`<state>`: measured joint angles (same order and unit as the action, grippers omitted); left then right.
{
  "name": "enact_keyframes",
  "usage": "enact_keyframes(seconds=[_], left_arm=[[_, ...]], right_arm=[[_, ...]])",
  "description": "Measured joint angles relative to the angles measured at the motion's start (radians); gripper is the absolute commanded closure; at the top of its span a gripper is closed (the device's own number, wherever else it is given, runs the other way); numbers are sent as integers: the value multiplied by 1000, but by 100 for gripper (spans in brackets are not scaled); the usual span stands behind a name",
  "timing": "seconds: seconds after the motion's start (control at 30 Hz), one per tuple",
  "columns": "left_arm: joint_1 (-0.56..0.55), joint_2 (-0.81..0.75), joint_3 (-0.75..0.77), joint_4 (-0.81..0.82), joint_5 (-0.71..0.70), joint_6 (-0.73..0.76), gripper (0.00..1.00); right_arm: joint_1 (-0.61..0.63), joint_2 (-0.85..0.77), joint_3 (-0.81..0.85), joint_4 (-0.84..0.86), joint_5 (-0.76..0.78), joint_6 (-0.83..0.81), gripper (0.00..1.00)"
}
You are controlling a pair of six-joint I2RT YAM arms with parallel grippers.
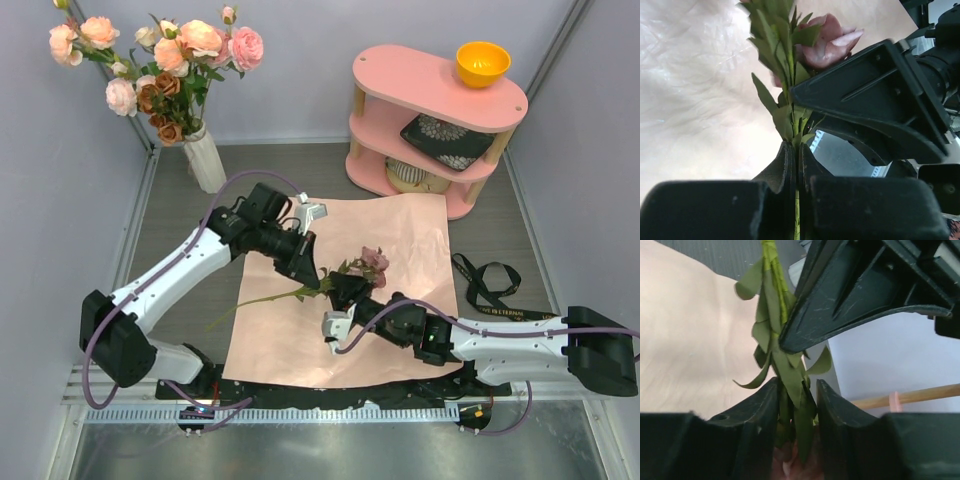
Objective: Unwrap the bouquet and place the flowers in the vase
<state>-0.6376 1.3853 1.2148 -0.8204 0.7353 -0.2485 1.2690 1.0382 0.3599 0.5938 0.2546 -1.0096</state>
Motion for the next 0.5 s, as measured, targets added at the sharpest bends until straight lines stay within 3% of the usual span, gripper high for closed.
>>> enact_keyframes(seconds=[0.03,0.23,0.4,0.5], left_arm=[[-5,-3,2,0,-12,0,100],[-17,-92,10,22,-222,-6,100],[-17,-275,-14,123,-499,-28,100],[-17,-409,-76,244,-660,-68,100]], right_arm=[[2,0,0,12,17,7,38],[8,2,0,158,160,156,14],[7,-57,1,253,299,337,10],[-2,-125,48,177,330,510,9]])
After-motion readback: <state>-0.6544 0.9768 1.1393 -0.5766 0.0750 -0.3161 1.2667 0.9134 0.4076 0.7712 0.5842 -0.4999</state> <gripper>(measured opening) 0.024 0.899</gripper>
